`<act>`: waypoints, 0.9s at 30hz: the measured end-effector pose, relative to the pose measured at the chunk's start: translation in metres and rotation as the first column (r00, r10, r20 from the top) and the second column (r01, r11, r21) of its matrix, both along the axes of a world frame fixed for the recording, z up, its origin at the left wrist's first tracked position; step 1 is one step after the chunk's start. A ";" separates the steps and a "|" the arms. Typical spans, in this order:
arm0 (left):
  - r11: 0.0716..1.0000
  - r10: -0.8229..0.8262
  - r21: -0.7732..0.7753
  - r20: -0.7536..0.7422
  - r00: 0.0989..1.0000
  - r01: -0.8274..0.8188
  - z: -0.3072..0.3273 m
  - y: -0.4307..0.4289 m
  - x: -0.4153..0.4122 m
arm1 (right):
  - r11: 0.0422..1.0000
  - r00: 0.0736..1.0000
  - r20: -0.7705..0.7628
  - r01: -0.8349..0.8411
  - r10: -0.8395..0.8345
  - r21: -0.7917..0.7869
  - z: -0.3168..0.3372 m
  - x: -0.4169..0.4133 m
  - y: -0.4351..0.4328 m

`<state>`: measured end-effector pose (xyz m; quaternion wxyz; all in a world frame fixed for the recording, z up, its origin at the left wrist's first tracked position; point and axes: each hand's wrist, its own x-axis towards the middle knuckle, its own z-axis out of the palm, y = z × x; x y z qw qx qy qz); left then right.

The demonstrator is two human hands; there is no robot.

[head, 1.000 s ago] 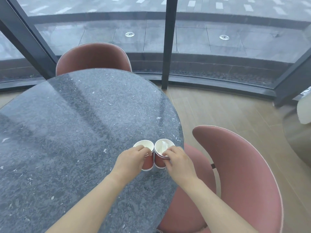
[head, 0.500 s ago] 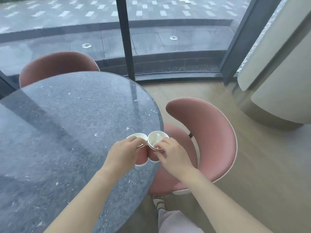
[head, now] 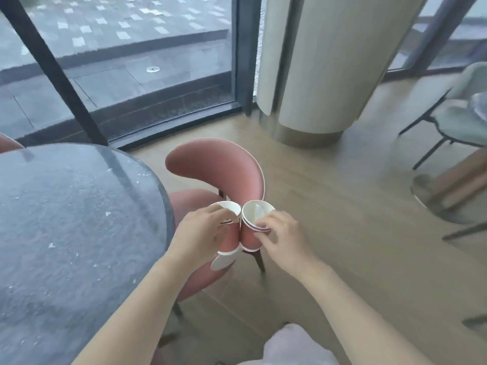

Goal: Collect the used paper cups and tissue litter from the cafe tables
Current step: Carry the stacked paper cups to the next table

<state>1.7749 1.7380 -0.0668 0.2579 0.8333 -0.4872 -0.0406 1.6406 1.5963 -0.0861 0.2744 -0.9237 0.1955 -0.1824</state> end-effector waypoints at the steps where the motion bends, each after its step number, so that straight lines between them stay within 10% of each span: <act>1: 0.999 -0.034 -0.001 0.005 0.999 0.034 0.003 -0.014 -0.009 | 0.999 0.999 0.005 0.045 -0.045 -0.005 0.002 -0.014 -0.008; 27: 0.584 -0.803 -0.047 0.110 0.585 0.810 0.034 -0.443 -0.433 | 0.620 0.614 0.145 0.785 -0.776 -0.009 0.028 -0.485 -0.285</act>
